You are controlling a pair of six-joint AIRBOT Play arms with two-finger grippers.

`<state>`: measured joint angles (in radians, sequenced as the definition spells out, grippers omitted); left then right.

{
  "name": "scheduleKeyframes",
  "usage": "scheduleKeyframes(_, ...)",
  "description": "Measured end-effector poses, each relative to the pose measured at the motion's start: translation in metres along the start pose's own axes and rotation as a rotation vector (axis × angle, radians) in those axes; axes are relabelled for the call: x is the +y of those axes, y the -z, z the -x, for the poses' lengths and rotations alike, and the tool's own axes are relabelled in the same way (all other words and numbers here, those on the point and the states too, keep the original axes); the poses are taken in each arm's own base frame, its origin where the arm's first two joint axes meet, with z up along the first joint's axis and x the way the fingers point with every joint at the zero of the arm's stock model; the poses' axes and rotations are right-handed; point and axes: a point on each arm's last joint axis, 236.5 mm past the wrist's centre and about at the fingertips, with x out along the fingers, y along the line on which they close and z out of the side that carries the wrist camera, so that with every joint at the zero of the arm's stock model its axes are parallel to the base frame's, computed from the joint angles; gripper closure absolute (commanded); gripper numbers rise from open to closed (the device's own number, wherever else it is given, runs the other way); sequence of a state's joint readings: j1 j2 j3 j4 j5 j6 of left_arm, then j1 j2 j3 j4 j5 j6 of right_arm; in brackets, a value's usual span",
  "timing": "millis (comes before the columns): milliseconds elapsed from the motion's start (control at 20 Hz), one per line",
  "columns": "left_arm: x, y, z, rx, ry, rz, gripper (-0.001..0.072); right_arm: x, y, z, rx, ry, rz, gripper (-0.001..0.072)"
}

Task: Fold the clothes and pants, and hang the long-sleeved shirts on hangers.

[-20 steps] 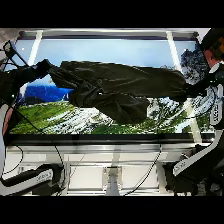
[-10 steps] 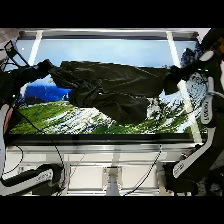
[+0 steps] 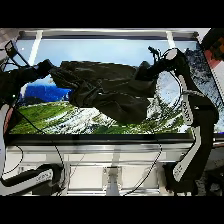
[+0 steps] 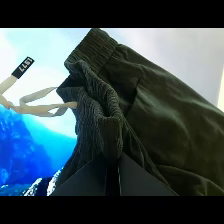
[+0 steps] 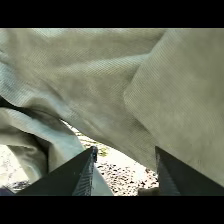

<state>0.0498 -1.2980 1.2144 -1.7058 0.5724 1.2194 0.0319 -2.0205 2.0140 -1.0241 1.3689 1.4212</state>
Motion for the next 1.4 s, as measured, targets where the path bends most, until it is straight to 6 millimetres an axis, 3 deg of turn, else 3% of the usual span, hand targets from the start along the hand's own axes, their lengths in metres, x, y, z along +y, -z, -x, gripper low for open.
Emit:
scheduleKeyframes(100,0.000,0.000,0.000,0.000,0.000,0.000,0.0681,-0.005,-0.009,0.020,-0.040,-0.009,-0.032,0.0296)
scheduleKeyframes(250,0.000,0.000,0.000,0.000,0.000,0.000,0.0678,-0.033,-0.022,0.057,-0.120,-0.035,-0.140,0.0295)
scheduleKeyframes(400,0.000,0.000,0.000,0.000,0.000,0.000,0.0678,-0.062,-0.022,0.075,-0.155,-0.116,-0.274,0.0260)
scheduleKeyframes(600,0.000,0.000,0.000,0.000,0.000,0.000,0.0678,-0.089,-0.010,0.063,-0.110,-0.180,-0.396,0.0259)
scheduleKeyframes(950,0.010,0.012,0.001,0.050,-0.043,-0.033,0.0678,-0.124,0.018,0.031,0.000,-0.126,-0.467,0.0256)
scheduleKeyframes(1150,0.013,0.016,0.001,0.067,-0.054,-0.040,0.0678,-0.121,0.023,0.025,0.026,-0.132,-0.473,0.0256)
scheduleKeyframes(1400,0.014,0.017,0.001,0.072,-0.059,-0.043,0.0678,-0.101,0.026,0.007,0.067,-0.137,-0.445,0.0256)
